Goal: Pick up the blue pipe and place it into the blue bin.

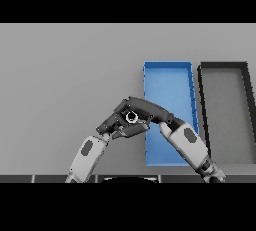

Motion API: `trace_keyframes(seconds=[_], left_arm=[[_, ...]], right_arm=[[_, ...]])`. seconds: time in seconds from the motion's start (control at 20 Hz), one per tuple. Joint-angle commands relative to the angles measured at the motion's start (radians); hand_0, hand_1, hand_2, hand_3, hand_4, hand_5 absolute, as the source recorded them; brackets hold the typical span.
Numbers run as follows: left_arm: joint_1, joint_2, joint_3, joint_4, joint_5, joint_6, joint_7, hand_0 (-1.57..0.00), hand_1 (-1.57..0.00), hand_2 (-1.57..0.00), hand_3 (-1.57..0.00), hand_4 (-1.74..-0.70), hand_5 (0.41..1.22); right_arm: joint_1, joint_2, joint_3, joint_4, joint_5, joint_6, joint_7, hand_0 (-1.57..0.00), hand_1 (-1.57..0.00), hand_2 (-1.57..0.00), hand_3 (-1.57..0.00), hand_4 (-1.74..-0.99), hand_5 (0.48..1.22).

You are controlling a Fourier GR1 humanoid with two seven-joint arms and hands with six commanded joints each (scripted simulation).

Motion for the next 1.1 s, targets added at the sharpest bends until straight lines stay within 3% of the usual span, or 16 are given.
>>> trace_keyframes(seconds=[0.0,0.2,0.45,0.5,0.55,0.7,0.75,0.85,1.05], left_arm=[[-0.006,0.001,0.012,0.007,0.006,-0.01,0.008,-1.57,-1.57,-1.57,-1.46,-1.71,1.221],[0.017,-0.018,0.009,-0.029,-0.014,-0.026,0.037,-1.57,-1.57,-1.57,-1.43,-1.73,1.221],[0.005,-0.008,0.036,-0.037,-0.078,-0.015,0.01,-1.57,-1.57,-1.57,-1.45,-1.72,1.221],[0.009,-0.005,0.04,-0.028,-0.107,-0.004,-0.012,-1.46,-1.34,-1.29,-1.17,-1.6,1.221],[0.011,-0.005,0.041,-0.035,-0.103,-0.032,-0.013,-1.17,-1.07,-1.03,-0.93,-1.47,1.221],[0.017,0.01,0.047,-0.035,-0.127,-0.114,-0.022,-0.6,-0.55,-0.53,-0.48,-1.21,1.221],[0.029,0.012,0.044,-0.036,-0.15,-0.122,-0.041,-0.48,-0.44,-0.42,-0.38,-1.14,1.132],[0.025,0.0,0.06,-0.042,-0.158,-0.115,0.013,-0.31,-0.28,-0.27,-0.24,-1.05,0.938],[0.027,-0.027,0.07,-0.043,-0.135,-0.108,0.066,-0.12,-0.11,-0.11,-0.1,-0.97,0.647]], right_arm=[[-0.009,-0.006,0.008,0.016,0.018,-0.006,-0.01,-1.43,-1.43,-1.43,-1.3,-1.665,0.987],[-0.012,-0.032,0.03,0.013,0.033,-0.022,-0.104,-1.51,-1.51,-1.51,-1.46,-1.71,1.125],[0.006,-0.014,0.032,0.005,0.081,-0.059,-0.147,-1.55,-1.55,-1.55,-1.54,-1.731,1.19],[0.005,-0.01,0.037,0.006,0.104,-0.068,-0.14,-1.56,-1.56,-1.56,-1.54,-1.733,1.196],[-0.003,-0.006,0.039,0.0,0.104,-0.068,-0.123,-1.56,-1.56,-1.56,-1.55,-1.734,1.201],[0.004,0.011,0.036,-0.018,0.098,-0.069,-0.038,-1.56,-1.56,-1.56,-1.56,-1.738,1.211],[0.016,0.011,0.036,-0.032,0.095,-0.062,-0.013,-1.57,-1.57,-1.57,-1.56,-1.738,1.213],[0.014,0.025,0.025,-0.022,0.114,-0.052,-0.012,-1.57,-1.57,-1.57,-1.56,-1.739,1.216],[0.039,0.054,0.016,-0.03,0.161,-0.023,0.0,-1.57,-1.57,-1.57,-1.57,-1.74,1.219]])
